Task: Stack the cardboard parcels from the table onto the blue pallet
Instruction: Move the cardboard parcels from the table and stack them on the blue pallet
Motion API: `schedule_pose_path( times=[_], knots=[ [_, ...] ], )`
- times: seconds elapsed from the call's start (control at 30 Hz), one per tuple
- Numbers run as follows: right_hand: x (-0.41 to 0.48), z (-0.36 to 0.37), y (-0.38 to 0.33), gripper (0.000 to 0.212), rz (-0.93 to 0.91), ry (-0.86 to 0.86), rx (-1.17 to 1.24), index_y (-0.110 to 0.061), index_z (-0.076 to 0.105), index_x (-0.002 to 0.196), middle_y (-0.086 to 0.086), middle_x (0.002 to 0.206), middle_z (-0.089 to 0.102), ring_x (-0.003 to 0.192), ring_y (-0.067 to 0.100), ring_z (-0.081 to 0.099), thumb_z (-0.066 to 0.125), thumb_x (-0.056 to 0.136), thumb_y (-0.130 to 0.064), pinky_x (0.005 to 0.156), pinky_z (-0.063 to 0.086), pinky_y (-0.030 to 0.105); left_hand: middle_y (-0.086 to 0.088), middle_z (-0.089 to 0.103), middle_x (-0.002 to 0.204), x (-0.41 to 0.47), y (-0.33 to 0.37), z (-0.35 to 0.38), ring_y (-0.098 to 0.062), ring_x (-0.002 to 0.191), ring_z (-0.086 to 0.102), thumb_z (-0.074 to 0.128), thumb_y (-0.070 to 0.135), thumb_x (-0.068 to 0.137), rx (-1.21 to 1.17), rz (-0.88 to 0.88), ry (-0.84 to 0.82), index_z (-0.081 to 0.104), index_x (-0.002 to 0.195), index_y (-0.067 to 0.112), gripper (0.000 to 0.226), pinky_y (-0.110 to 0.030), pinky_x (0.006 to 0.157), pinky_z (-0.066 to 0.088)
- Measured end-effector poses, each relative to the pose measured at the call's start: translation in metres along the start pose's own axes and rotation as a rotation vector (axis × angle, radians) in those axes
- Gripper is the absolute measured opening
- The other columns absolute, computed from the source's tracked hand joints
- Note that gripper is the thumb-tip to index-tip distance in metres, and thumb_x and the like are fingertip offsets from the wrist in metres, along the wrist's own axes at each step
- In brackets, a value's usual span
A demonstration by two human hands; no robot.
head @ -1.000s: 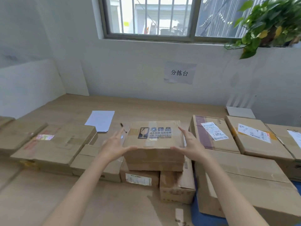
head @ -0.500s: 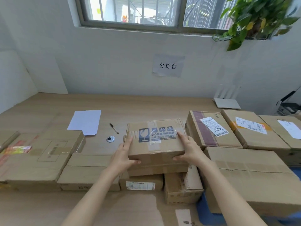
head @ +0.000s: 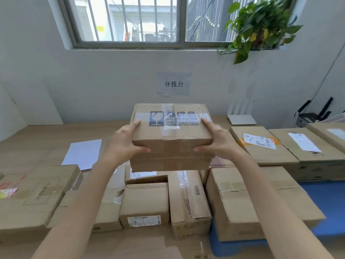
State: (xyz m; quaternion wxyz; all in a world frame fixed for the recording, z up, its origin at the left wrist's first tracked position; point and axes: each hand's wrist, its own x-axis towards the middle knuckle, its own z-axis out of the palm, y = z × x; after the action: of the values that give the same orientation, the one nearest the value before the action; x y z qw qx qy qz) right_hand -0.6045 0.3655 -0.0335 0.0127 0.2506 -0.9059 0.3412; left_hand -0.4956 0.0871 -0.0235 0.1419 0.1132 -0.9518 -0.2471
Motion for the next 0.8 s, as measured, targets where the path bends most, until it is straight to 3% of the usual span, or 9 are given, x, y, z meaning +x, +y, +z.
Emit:
schedule_pose_path(
  times=[0.2, 0.4, 0.53, 0.6, 0.7, 0.8],
  knots=[
    [-0.040, -0.105, 0.059, 0.108, 0.021, 0.071, -0.011, -0.036, 0.021, 0.151, 0.003, 0.136, 0.046, 0.114, 0.017, 0.045, 0.085, 0.065, -0.041, 0.092, 0.038, 0.028, -0.001, 0.049, 0.139, -0.001, 0.120, 0.023, -0.023, 0.125, 0.047, 0.084, 0.046, 0.063, 0.013, 0.096, 0.019, 0.030, 0.147, 0.033, 0.101, -0.041, 0.101, 0.041],
    [-0.106, -0.223, 0.157, 0.109, 0.073, 0.084, -0.067, -0.036, 0.018, 0.152, 0.003, 0.144, 0.040, 0.125, 0.024, 0.044, 0.085, 0.066, -0.042, 0.101, 0.043, 0.042, 0.002, 0.050, 0.139, -0.026, 0.261, 0.097, -0.022, 0.127, 0.044, 0.083, 0.048, 0.062, -0.049, 0.154, -0.001, 0.032, 0.147, 0.033, 0.100, -0.041, 0.103, 0.039],
    [-0.153, -0.299, 0.231, 0.111, 0.106, 0.078, -0.124, -0.038, 0.018, 0.152, -0.003, 0.138, 0.042, 0.122, 0.017, 0.044, 0.086, 0.064, -0.043, 0.099, 0.039, 0.033, 0.002, 0.050, 0.138, -0.046, 0.353, 0.161, -0.022, 0.124, 0.047, 0.081, 0.055, 0.061, -0.068, 0.175, -0.024, 0.031, 0.146, 0.035, 0.101, -0.041, 0.100, 0.042],
    [-0.176, -0.329, 0.269, 0.112, 0.139, 0.080, -0.118, -0.039, 0.020, 0.151, 0.000, 0.142, 0.043, 0.125, 0.020, 0.044, 0.088, 0.061, -0.042, 0.103, 0.038, 0.035, 0.002, 0.048, 0.138, -0.056, 0.394, 0.195, -0.022, 0.125, 0.045, 0.079, 0.055, 0.063, -0.069, 0.192, -0.052, 0.029, 0.147, 0.034, 0.100, -0.038, 0.099, 0.041],
    [-0.204, -0.362, 0.321, 0.119, 0.193, 0.068, -0.119, -0.046, 0.021, 0.148, 0.002, 0.140, 0.046, 0.125, 0.023, 0.045, 0.086, 0.049, -0.056, 0.106, 0.038, 0.044, 0.001, 0.046, 0.140, -0.070, 0.441, 0.241, -0.024, 0.125, 0.045, 0.077, 0.056, 0.066, -0.092, 0.205, -0.106, 0.026, 0.148, 0.033, 0.100, -0.040, 0.100, 0.040],
    [-0.224, -0.378, 0.364, 0.117, 0.229, 0.044, -0.081, -0.043, 0.021, 0.150, 0.002, 0.145, 0.040, 0.129, 0.024, 0.040, 0.091, 0.055, -0.041, 0.108, 0.036, 0.047, 0.000, 0.039, 0.147, -0.081, 0.471, 0.281, -0.025, 0.128, 0.043, 0.075, 0.057, 0.069, -0.091, 0.191, -0.168, 0.020, 0.150, 0.033, 0.101, -0.042, 0.102, 0.039]
  ],
)
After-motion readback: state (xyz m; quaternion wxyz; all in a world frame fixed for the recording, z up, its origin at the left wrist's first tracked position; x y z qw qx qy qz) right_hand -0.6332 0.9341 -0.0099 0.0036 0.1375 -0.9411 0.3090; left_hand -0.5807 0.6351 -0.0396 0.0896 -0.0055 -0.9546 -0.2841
